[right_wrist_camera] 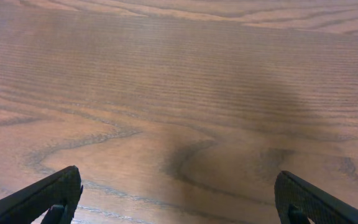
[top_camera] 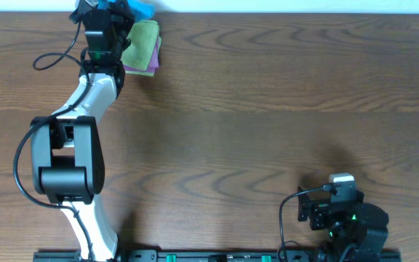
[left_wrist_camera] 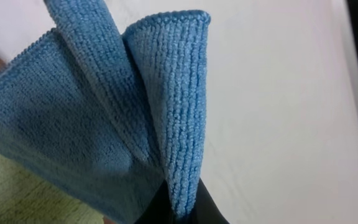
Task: Fold the cloth
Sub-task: 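Lower the blue cloth onto the green-pink stack with the left gripper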
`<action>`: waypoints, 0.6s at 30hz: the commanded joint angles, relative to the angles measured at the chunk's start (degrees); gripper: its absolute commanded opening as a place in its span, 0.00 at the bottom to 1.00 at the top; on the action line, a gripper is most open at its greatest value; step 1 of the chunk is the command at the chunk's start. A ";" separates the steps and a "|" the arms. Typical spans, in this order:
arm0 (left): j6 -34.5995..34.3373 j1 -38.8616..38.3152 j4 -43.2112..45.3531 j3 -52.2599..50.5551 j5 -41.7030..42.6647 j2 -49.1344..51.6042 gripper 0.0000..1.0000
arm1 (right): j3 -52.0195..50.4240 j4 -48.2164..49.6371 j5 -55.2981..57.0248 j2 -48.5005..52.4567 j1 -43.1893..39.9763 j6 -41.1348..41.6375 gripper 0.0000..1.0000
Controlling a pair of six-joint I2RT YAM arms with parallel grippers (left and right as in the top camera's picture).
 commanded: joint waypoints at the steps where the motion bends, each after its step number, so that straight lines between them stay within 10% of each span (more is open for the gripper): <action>1: 1.46 -0.02 0.17 0.72 2.19 1.07 0.06 | -0.26 -0.13 -0.11 -0.46 -0.44 0.42 0.99; 18: 2.49 0.33 -5.22 0.72 3.43 2.03 0.06 | -0.26 -0.15 -0.11 -0.46 -0.44 0.42 0.99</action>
